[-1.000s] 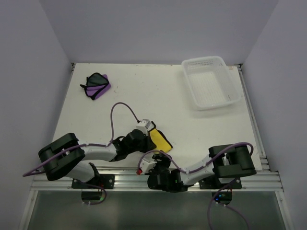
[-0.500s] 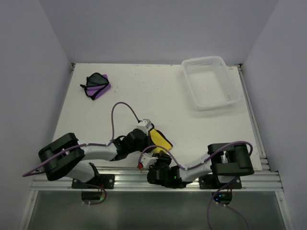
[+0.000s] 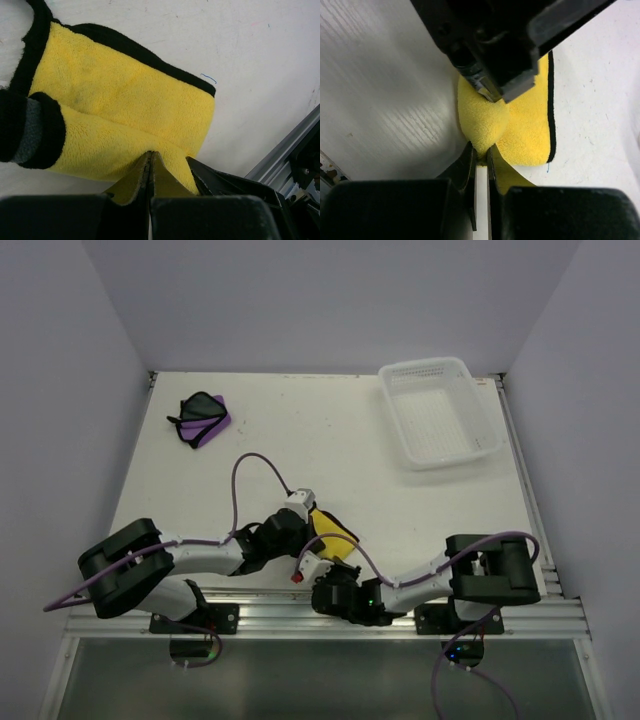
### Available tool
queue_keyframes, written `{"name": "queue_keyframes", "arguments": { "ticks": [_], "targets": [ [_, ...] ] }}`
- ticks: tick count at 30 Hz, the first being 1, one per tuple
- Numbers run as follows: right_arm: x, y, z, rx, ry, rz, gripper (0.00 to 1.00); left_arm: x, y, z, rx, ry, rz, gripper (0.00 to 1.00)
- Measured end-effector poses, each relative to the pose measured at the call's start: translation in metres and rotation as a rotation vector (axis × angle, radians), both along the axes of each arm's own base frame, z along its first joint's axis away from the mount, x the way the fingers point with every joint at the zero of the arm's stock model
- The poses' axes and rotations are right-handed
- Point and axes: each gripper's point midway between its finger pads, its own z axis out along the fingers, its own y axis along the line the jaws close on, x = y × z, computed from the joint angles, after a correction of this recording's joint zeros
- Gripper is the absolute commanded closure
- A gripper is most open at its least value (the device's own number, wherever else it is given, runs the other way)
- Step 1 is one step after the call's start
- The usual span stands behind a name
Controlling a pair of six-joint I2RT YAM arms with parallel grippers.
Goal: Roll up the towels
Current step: Roll the towel
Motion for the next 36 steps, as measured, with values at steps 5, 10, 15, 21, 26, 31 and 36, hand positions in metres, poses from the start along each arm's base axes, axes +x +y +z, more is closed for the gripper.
{"name": "queue_keyframes", "arguments": {
  "ticks": [5,10,15,21,26,31,36],
  "targets": [
    [0.002,-0.002,0.001,0.042,0.052,0.000,1.00,0.000,0.000,0.001,0.002,0.001,0.000,1.00],
    [0.001,0.000,0.001,0.074,0.096,0.002,1.00,0.000,0.001,0.003,0.010,0.002,0.001,1.00],
    [-0.002,0.002,0.002,0.119,0.145,0.006,1.00,-0.001,0.004,0.007,0.021,0.000,-0.001,1.00],
    [-0.007,-0.002,0.004,0.188,0.209,0.002,1.00,0.001,0.009,0.011,0.034,-0.007,0.004,1.00],
    [-0.010,-0.002,0.005,0.265,0.288,-0.011,1.00,0.005,0.014,0.012,0.049,-0.012,0.012,1.00],
    [-0.011,-0.003,0.002,0.332,0.359,-0.042,1.00,0.012,0.019,0.017,0.062,-0.033,0.029,1.00],
    [-0.012,-0.003,0.001,0.422,0.429,-0.071,1.00,0.020,0.025,0.031,0.054,-0.081,0.056,1.00]
  ]
}}
